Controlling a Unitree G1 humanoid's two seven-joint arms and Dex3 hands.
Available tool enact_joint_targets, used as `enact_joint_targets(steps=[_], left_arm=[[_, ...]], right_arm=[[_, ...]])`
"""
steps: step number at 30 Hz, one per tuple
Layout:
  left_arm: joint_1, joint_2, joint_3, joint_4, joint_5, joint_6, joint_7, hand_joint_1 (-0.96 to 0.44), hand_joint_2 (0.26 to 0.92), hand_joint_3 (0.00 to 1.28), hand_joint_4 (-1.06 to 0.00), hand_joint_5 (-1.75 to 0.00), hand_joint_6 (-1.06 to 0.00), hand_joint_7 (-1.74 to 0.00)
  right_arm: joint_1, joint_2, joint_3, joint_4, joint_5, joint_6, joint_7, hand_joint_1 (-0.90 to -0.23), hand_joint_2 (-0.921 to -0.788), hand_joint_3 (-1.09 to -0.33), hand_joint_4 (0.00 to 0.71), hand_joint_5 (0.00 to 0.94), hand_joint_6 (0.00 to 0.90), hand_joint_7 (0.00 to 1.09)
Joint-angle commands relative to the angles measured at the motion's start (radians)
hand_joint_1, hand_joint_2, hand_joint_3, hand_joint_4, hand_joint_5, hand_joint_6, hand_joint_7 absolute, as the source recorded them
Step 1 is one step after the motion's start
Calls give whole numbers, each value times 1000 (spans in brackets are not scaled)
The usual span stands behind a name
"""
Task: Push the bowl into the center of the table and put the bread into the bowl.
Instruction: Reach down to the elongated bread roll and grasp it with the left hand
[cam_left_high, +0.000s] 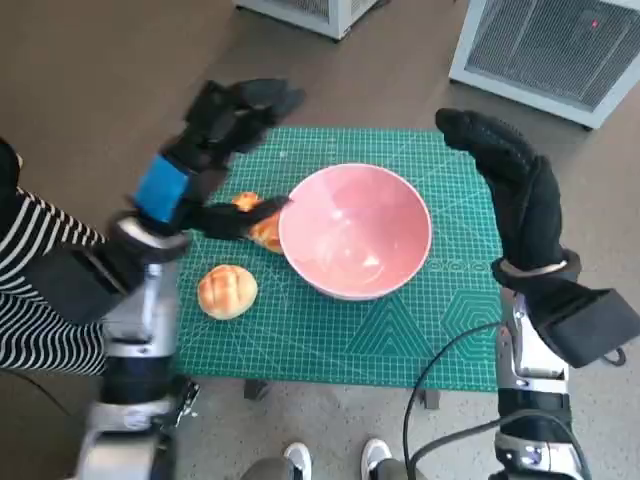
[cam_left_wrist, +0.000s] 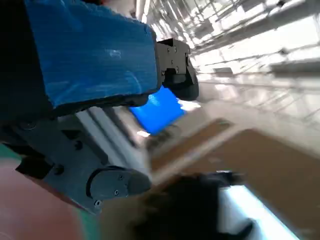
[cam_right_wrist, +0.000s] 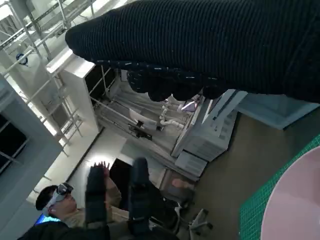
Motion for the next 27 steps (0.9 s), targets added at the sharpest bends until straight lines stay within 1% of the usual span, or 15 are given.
enact_joint_targets(steps=[1,3,5,6,8,11,15,22,27], left_arm=[[-62,136,1,89,77,-32,-18,-70,651,234,-320,-1,-179,-582],[-74,168,-7,108,80,-21,-39,-28,667,172,-316,-1,-233,-503],[-86,203,-20,123,81,19,-78,2,681,132,-312,-1,-267,-447],[-91,218,-27,130,81,37,-96,55,696,102,-303,0,-300,-381],[-101,240,-38,146,87,55,-119,81,705,87,-299,0,-319,-342],[-111,259,-53,168,101,55,-135,136,729,49,-295,0,-380,-220],[-127,284,-89,205,144,48,-147,163,740,34,-295,-1,-405,-166],[-165,289,-142,280,200,47,-153,178,759,20,-291,0,-436,-84],[-203,289,-195,349,275,32,-124,140,758,13,-290,0,-444,-61]], right_arm=[[27,4,-3,11,14,8,-5,-845,-921,-707,245,6,100,529],[27,4,-4,12,16,8,-4,-844,-921,-707,246,6,101,529],[28,3,-6,13,16,7,-5,-844,-921,-706,246,6,102,530],[29,2,-7,13,16,6,-5,-844,-921,-706,247,6,106,531],[29,2,-8,14,15,4,-7,-843,-921,-705,247,6,107,532],[29,3,-10,15,14,2,-8,-844,-921,-704,244,4,108,532],[32,3,-13,17,14,1,-12,-843,-921,-703,240,2,105,530],[31,5,-14,27,9,-9,-20,-844,-921,-703,239,1,100,526],[34,5,-14,35,7,-15,-22,-846,-921,-702,239,1,100,525]])
